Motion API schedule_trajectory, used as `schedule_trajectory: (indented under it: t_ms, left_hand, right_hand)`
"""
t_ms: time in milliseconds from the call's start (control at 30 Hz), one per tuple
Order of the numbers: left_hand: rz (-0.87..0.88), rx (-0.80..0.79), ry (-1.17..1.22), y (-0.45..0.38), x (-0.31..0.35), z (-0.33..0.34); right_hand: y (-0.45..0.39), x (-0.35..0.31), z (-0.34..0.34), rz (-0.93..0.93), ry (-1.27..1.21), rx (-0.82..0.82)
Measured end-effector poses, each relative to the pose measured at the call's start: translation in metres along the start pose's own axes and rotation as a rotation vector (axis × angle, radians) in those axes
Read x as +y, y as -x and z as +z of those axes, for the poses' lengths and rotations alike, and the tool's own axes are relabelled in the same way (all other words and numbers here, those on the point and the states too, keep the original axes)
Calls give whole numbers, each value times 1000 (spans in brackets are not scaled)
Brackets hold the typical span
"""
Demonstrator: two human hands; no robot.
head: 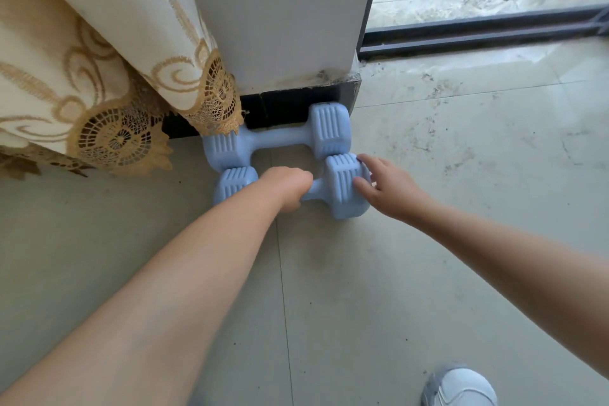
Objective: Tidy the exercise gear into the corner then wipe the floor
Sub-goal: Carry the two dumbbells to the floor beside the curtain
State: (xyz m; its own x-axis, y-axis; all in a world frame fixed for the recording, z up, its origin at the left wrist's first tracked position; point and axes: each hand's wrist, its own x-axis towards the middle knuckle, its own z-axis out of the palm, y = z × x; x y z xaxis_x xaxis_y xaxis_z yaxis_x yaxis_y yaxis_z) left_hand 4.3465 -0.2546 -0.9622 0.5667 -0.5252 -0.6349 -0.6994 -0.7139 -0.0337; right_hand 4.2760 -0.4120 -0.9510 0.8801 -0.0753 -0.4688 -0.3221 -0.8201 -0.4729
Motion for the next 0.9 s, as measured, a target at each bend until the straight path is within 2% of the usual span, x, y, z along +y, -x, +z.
schedule_trajectory:
  t_ms: [667, 767, 833, 900]
  left_hand:
    - [1, 52, 58, 17, -14, 20]
    - [15, 167, 13, 26, -23, 19]
    - [58, 392, -16, 34, -32, 19]
    - [23, 513, -29, 38, -40, 22]
  right_hand:
    - [1, -18, 8, 11, 78, -67]
    - [-1, -21, 4, -19, 158, -27]
    - [-3, -26, 2, -61, 245, 38]
    - [-8, -34, 2, -92, 322, 97]
